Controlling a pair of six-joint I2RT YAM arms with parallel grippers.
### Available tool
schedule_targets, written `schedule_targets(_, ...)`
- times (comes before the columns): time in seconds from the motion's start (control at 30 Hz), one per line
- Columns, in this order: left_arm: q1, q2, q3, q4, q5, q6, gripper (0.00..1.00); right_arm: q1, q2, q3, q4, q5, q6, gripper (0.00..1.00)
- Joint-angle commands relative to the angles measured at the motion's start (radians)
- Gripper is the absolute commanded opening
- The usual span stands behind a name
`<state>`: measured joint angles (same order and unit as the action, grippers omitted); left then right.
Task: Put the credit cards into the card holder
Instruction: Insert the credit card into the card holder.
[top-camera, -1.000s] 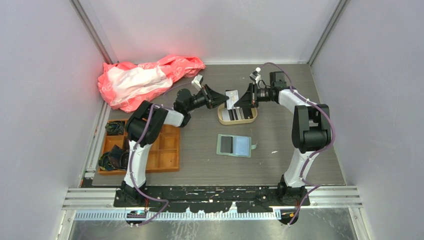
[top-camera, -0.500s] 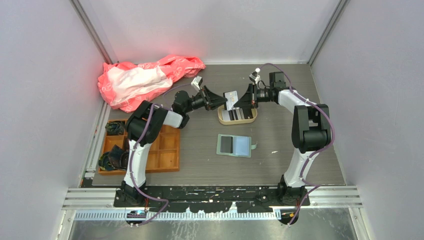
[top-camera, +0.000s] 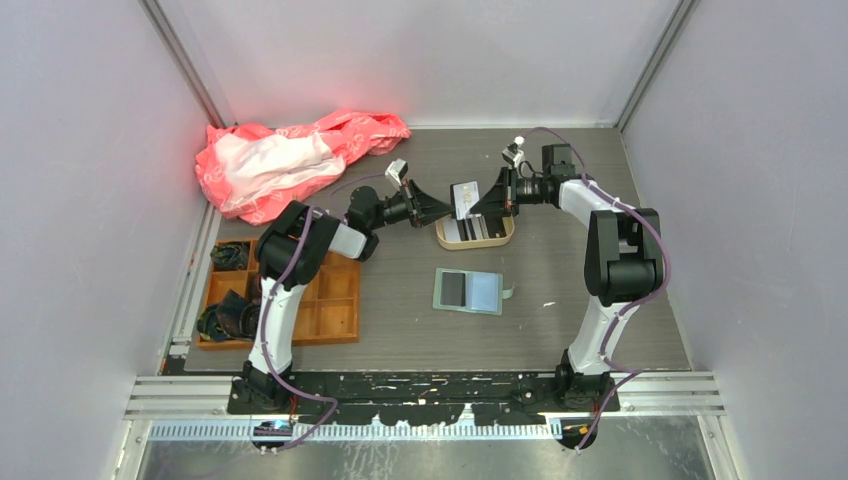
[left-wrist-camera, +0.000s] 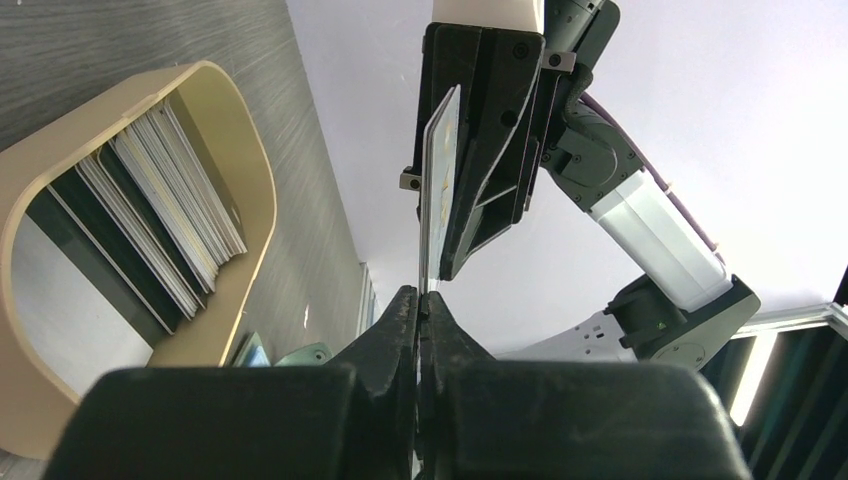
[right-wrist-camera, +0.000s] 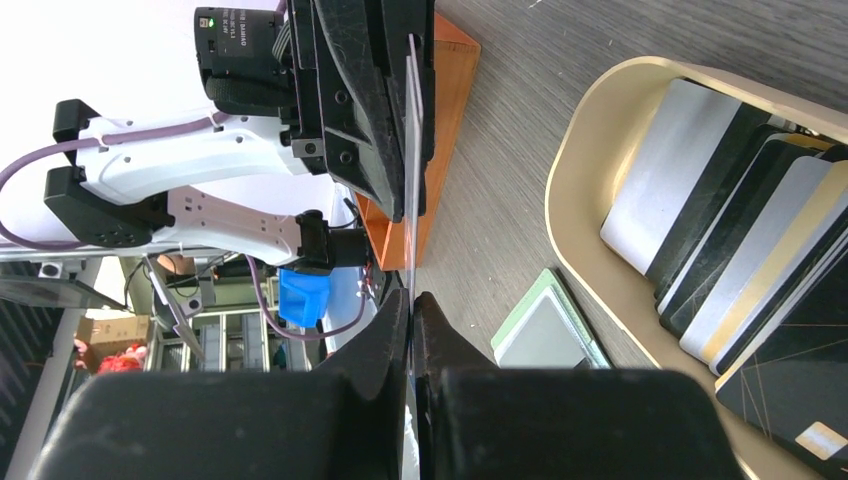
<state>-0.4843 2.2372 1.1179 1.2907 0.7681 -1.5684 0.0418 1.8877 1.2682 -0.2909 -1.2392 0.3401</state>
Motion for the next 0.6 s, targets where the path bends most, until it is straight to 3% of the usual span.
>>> schedule_targets(0.0,0.004,-0.009,0.000,0.083,0.007,0.001,0.00,-0.008,-0.012,0.001,0.036,-0.002,0.001,0.06)
schedule_targets(0.13,0.006,-0.014,-0.007,0.087,0.002,0.006,0.00,-0.014,-0.007,0.001,0.029,0.015,-0.004,0.09)
schedule_targets(0.3,0.017,-0.040,-0.048,0.023,-0.031,0.055,0.00,-0.028,0.003,0.016,-0.022,0.068,-0.049,0.28)
schedule_targets(0.43,0.021,-0.059,-0.065,-0.081,-0.052,0.111,0.00,-0.028,0.034,0.044,-0.117,0.118,-0.126,0.29)
schedule_targets(0.57,0.021,-0.074,-0.055,-0.193,-0.071,0.175,0.00,-0.028,0.083,0.071,-0.180,0.143,-0.184,0.23)
